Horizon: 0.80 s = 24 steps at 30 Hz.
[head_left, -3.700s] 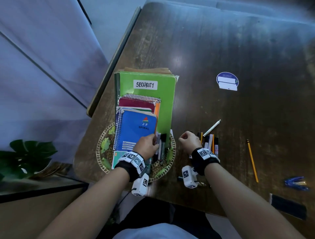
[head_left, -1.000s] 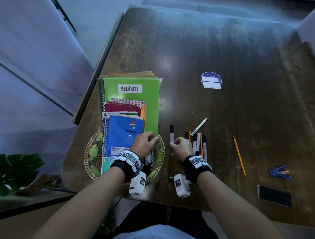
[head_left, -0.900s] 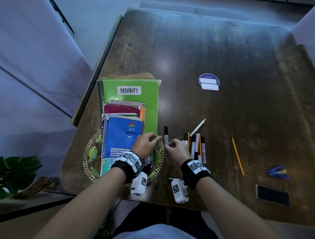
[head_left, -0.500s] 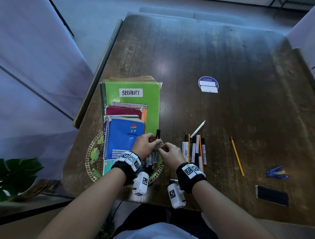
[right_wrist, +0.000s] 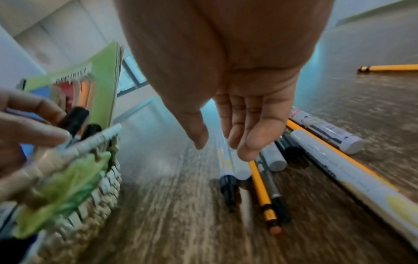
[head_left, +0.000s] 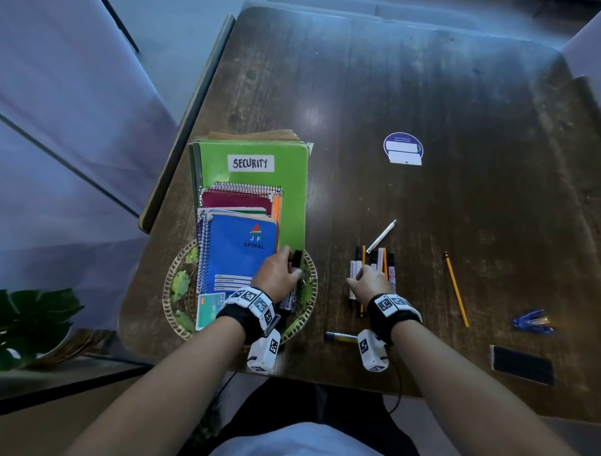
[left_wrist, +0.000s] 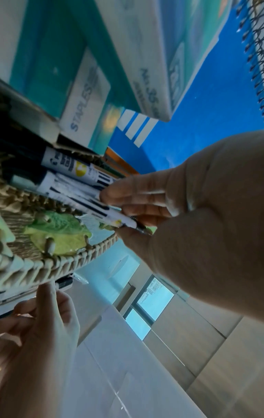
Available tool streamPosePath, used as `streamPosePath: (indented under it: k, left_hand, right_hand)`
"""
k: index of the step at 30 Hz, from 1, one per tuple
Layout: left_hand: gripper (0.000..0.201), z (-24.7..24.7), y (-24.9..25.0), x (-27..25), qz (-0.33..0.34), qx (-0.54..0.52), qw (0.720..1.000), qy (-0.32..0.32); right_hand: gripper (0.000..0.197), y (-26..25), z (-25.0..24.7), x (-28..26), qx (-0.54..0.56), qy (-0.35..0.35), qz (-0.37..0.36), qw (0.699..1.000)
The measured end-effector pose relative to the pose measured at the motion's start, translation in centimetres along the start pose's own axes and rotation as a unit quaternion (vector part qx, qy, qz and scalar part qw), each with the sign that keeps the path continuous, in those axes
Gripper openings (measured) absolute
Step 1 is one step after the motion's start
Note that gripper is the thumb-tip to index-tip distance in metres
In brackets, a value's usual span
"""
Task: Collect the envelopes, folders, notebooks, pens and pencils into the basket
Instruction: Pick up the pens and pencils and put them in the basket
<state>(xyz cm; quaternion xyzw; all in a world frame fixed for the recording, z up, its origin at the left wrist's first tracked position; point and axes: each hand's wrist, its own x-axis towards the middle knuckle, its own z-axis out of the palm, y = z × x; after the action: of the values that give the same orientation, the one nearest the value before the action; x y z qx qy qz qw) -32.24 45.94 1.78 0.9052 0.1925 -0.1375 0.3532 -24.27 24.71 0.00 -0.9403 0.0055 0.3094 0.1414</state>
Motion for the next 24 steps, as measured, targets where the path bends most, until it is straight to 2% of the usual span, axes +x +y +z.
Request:
streamPosePath:
  k: [3,6,9,12,18,24]
  left_hand:
    - [0.024,0.8,0.1,0.2,-0.026,0.043,0.999,0.001]
    - [0.026,0.9,0.2,0.1,-0.043,0.066,0.997,0.001]
    - [0.027,1.0,0.4,0.0,-0.044,0.071,0.996,-0.002]
    - [0.026,0.9,0.6,-0.3,-0.044,0.069,0.997,-0.002]
    - [0.024,0.4,1.7,-0.3,-0.014,0.014,1.0,0.023]
    - [0.024,0.5,4.3,-0.1,0.033,-0.082,0.996,0.021]
  right_hand:
    - [0.033,0.2,0.5,0.6,-0.037,-0.019,0.0,0.999]
    - [0.033,-0.4,1.1,0.8,-0.061,-0.008,-0.013,0.998]
    - [0.03,-1.1,1.2,0.8,-0.086,-0.015,-0.037,0.995]
    - [0.022,-1.5,1.2,0.8,-0.08,-0.025,-0.026,0.996]
    - [0.026,-0.9,0.1,0.7,0.055,-0.044,0.0,0.998]
    - [0.019,-0.8,-1.1,-1.1,0.153,-0.037,-0.071,0.985]
